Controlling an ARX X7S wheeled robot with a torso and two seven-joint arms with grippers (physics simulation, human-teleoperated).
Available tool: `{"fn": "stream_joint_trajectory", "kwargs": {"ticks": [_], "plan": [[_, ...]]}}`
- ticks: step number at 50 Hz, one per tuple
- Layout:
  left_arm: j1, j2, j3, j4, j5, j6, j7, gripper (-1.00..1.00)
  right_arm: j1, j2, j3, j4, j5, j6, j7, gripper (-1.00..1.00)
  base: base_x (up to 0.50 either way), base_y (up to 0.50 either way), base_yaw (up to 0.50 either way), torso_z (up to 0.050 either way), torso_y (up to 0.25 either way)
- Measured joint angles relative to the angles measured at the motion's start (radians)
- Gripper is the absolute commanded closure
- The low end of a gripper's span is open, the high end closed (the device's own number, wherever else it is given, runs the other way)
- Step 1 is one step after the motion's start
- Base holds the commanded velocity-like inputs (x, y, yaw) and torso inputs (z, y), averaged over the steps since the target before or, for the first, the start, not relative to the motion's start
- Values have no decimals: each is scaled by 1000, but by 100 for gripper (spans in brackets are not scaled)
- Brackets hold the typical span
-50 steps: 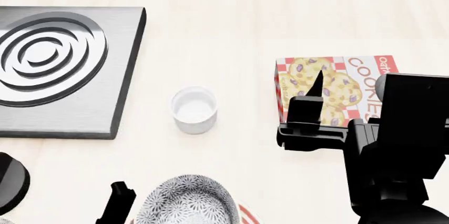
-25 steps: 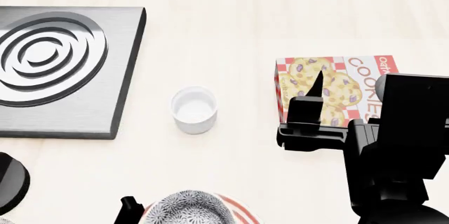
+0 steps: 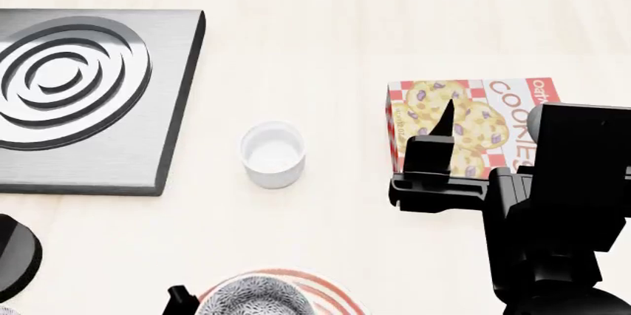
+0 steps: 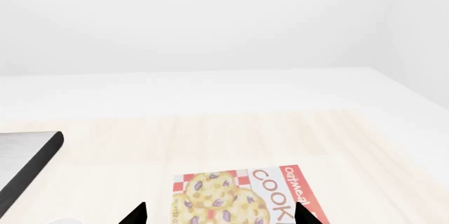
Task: Pick the akita bowl on the stove and place it on the plate.
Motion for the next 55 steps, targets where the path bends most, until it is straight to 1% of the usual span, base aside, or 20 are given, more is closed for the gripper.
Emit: {"fn": "stream_joint_trajectory", "kwargs": {"ticks": [55], "plan": [[45,21,43,-75,63,15,-51,100,-1,14,-9,8,26,-16,22,-100,0,0,0,0,0]]}}
